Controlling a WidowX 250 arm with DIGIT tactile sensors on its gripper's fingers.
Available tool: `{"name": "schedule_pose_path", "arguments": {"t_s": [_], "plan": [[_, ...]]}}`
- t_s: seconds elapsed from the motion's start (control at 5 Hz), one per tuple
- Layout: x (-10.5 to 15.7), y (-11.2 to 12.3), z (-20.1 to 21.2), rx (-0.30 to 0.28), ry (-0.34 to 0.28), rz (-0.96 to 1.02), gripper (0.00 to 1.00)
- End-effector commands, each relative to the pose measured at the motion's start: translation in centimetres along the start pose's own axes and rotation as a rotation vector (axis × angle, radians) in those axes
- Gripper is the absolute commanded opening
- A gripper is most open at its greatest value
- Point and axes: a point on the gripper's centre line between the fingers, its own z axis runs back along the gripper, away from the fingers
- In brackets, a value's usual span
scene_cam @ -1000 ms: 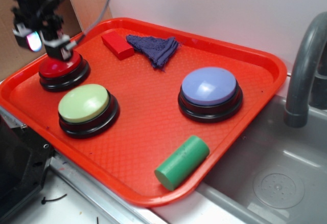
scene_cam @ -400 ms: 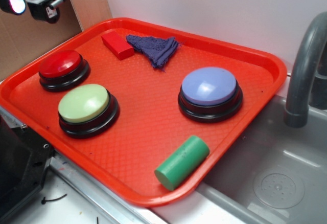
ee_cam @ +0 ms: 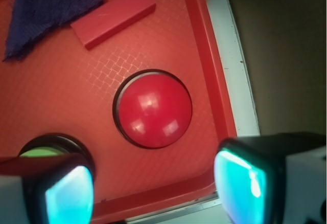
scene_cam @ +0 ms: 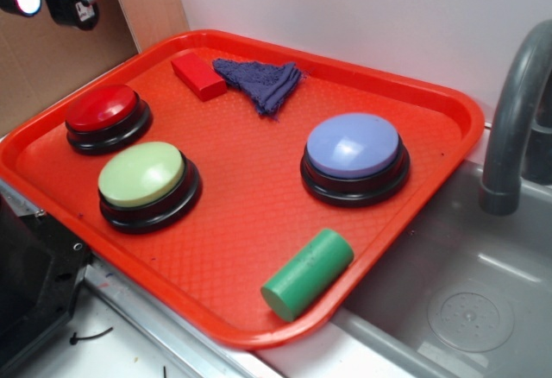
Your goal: Push the red button.
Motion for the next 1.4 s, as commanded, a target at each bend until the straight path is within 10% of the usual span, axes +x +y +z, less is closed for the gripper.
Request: {"name": "schedule_pose_path", "arguments": {"t_s": [0.0,1.2], "plan": [[0.74,0.9,1.38,0.012,-0.04,0.016,1.0],[0.73,1.11,0.93,0.018,-0.023,0.028,1.0]]}}
